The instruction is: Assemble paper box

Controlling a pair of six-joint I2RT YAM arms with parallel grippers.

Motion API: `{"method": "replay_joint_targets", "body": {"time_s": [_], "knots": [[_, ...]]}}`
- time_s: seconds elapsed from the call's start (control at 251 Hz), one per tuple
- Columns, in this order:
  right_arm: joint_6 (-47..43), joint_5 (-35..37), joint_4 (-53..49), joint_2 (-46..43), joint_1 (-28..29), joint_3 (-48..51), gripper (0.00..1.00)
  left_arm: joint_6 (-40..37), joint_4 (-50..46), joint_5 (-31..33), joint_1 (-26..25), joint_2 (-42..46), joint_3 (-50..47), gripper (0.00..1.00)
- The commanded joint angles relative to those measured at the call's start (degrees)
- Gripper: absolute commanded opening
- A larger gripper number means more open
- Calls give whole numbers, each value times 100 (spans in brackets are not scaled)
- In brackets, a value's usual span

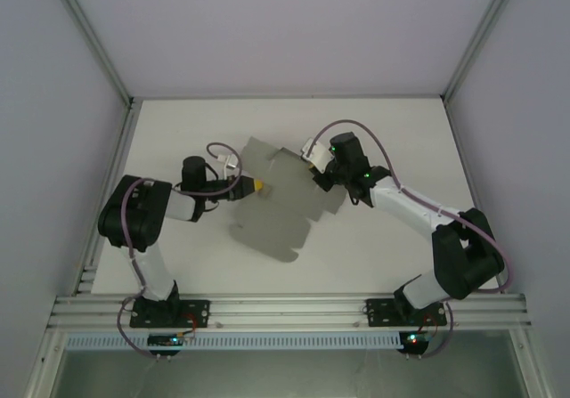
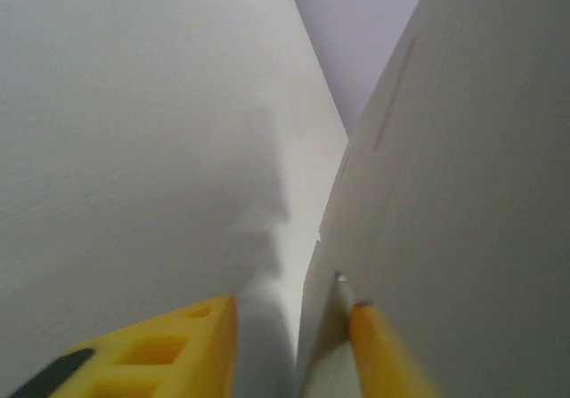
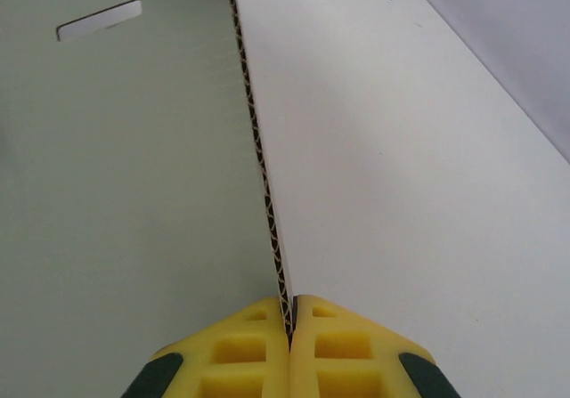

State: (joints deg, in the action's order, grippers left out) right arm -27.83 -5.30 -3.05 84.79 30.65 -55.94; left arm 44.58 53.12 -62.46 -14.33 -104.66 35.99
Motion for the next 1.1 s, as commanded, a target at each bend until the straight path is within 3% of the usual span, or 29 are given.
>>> {"method": "replay_joint_targets", "body": {"time_s": [0.0,0.251,0.439,0.551,0.794,0.922,1.094], "knots": [[184,-301,404,21,230,-24,0,-29,287,-215,-215,-105,149,34],[305,-227,546,15,363,-27,0,41,231,54,-373,-317,240,19],[361,-237,670,-58,510,85,0,128,321,256,-448,-422,339,0],[384,-85,705,-94,613,101,0,123,88,346,-448,-402,385,0],[-839,1210,291,-418,1546,119,0,60,-2425,1674,-466,-45,762,0],[-1417,1677,181,-491,2138,299,0,379,-2473,1926,-461,80,743,0],[-1446,2406,-171,-200,2686,274,0,396,-2696,1941,-466,168,881,0]]}}
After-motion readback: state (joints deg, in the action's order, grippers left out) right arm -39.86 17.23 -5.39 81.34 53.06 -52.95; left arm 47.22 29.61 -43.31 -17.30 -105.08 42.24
